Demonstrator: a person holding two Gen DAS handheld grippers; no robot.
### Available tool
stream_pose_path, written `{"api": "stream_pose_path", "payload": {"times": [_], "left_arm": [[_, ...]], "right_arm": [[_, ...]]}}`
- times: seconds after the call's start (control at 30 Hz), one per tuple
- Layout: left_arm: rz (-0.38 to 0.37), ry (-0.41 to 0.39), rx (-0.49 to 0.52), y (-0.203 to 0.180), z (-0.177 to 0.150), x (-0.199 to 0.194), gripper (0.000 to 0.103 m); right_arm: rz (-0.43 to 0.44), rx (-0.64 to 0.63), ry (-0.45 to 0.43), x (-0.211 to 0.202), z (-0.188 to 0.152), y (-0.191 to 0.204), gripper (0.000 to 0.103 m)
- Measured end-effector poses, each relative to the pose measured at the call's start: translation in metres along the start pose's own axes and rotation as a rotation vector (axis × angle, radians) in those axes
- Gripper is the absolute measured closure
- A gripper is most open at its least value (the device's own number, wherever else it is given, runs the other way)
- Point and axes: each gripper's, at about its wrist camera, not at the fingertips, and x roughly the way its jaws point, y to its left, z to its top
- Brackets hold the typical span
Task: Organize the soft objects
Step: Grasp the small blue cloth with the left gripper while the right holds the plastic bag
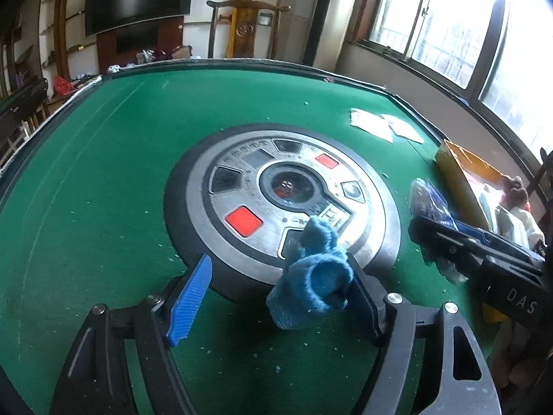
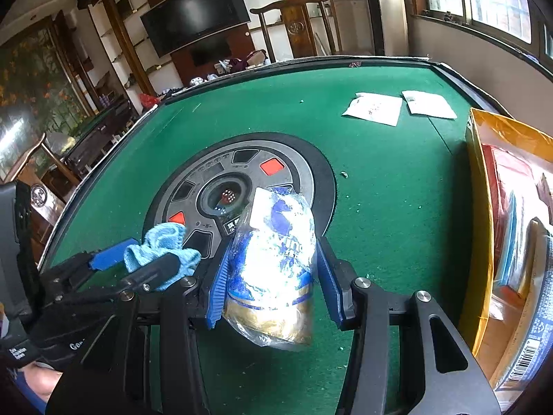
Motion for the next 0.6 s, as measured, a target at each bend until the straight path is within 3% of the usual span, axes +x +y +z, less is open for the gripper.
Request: {"api": "stream_pose_path", "payload": {"times": [0.07, 0.13, 0.2, 0.27, 0.6], "left_arm": [[-0.018, 0.003, -0.005, -0.0015, -0.0017, 0.0022, 0.029], [-0.037, 0.017, -0.013, -0.0025, -0.003, 0.0058, 0.039], [-0.037, 0.027, -0.006, -0.0039, -0.0038, 0.0083, 0.064], [-0.011, 0.022, 0.013, -0.0058, -0.0046, 0.0083, 0.064], [-0.032, -0.006, -0.036, 0.0019, -0.0032, 0.0002, 0.064]], "right_arm": [[0.0, 0.005, 0.002, 0.001, -0.0001, -0.0017, 0.056], [0.002, 0.006, 0.003, 0.0013, -0.0004, -0.0019, 0.056], [0.004, 0.005, 0.003, 0.0012, -0.0002, -0.0018, 0.056], [0.004, 0.004, 0.001, 0.0013, 0.0, -0.0021, 0.056], [0.004, 0.003, 0.001, 0.0026, -0.0007, -0.0021, 0.056]]}}
